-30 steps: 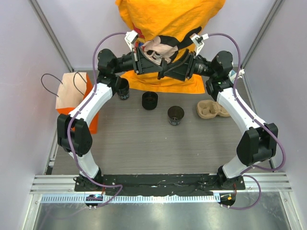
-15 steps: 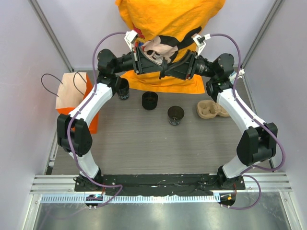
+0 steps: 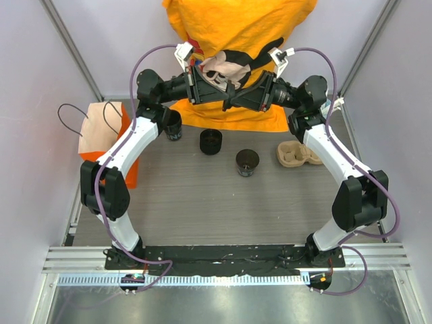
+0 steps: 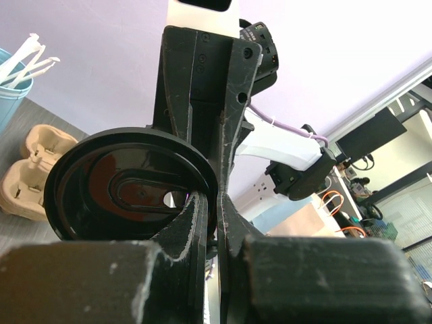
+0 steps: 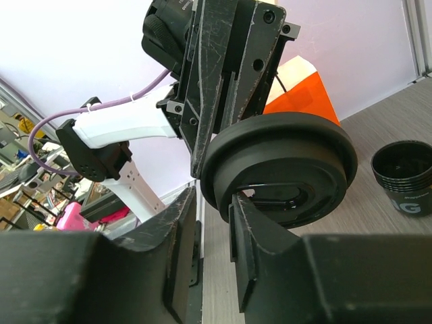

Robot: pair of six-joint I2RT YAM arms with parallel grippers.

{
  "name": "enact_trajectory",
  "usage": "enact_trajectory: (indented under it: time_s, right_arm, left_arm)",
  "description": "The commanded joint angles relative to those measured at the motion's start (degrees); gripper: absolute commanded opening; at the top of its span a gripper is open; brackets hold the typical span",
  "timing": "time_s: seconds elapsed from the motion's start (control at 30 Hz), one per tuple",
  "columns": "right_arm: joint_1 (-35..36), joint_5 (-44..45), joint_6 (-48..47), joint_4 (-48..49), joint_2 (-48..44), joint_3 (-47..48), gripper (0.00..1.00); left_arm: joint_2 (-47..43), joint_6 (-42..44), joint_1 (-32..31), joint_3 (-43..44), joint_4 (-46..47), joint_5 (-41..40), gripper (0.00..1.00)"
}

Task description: Pack the takeout coffee

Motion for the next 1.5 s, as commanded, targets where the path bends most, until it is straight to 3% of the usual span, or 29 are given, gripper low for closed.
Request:
enact_trajectory:
  time_s: [0.0, 0.27, 0.33, 0.37, 0.4, 0.5, 0.57, 0.67, 0.7, 0.77, 0.9, 1.0, 1.1, 1.13, 1.2, 1.23, 1.47]
  right_arm:
    - [2.12, 0.25, -0.49, 3.89, -0.1, 2.58, 0.3]
    - [2.29, 0.07, -0.41, 3.71, 0.43, 3.2, 0.08]
    - [2.29, -0.02, -0.49, 3.45, 0.43, 3.72, 0.02]
    - [2.21, -0.19, -0.32, 3.28, 0.43, 3.9, 0.01]
    - [2.29, -0.45, -0.67, 3.1, 0.34, 3.99, 0.01]
    - [2.12, -0.98, -3.64, 0.03, -0.36, 4.6, 0.01]
    - [2.2, -1.07, -6.72, -5.76, -0.89, 5.48, 0.01]
    - [2.12, 0.06, -20.22, -22.69, -2.12, 8.81, 0.01]
    - [2.12, 2.68, -29.84, -35.71, -2.56, 11.96, 0.01]
    - [2.2, 6.12, -38.69, -46.86, -2.82, 14.79, 0.01]
    - [2.29, 15.7, -54.78, -68.47, -3.26, 23.65, 0.01]
    - [2.47, 21.59, -65.59, -81.73, -2.56, 30.5, 0.01]
    - [4.04, 28.96, -76.14, -94.4, -1.25, 35.96, 0.01]
    - [4.66, 31.08, -79.3, -97.42, -1.16, 36.76, 0.01]
    - [7.47, 37.84, -85.9, -103.48, -1.77, 36.69, 0.01]
    - [8.44, 39.52, -87.58, -104.9, -2.2, 36.08, 0.01]
    - [18.11, 51.04, -96.47, -111.41, -9.15, 25.88, 0.01]
  left_arm:
    - [0.61, -0.33, -0.82, 0.25, 1.09, -0.44, 0.01]
    - [0.61, -0.6, -1.0, 0.07, 1.45, -0.18, 0.06]
    - [0.61, -0.69, -1.0, 0.16, 1.36, -0.09, 0.22]
    - [0.52, -0.6, -0.91, 0.25, 1.44, 0.09, 0.3]
    - [0.44, -0.6, -1.0, 0.51, 1.45, 0.35, 0.44]
    - [0.0, -0.6, -0.21, 1.3, 1.53, 1.14, 0.64]
    - [-0.61, -0.86, 1.54, 1.83, 1.45, 1.23, 0.74]
    - [-1.58, -0.86, 5.67, 2.53, 1.45, 1.58, 0.81]
    - [-1.76, -0.86, 8.2, 2.8, 1.1, 1.93, 0.82]
    - [-2.2, 0.19, 11.2, 3.41, -0.48, 2.11, 0.83]
    - [-2.73, 6.24, 19.02, 4.03, -9.09, 1.67, 0.86]
    - [-3.34, 10.37, 20.36, 4.03, -15.32, 1.76, 0.86]
    - [-4.22, 24.49, 19.57, 7.26, -35.49, -2.01, 0.87]
    - [-4.31, 34.54, 19.05, 9.2, -42.52, -3.68, 0.87]
    - [-4.31, 42.34, 16.51, 13.49, -58.01, -10.17, 0.88]
    - [-4.31, 47.34, 15.62, 14.13, -61.54, -12.11, 0.88]
    - [-6.5, 58.17, 7.98, 11.68, -74.57, -25.13, 0.92]
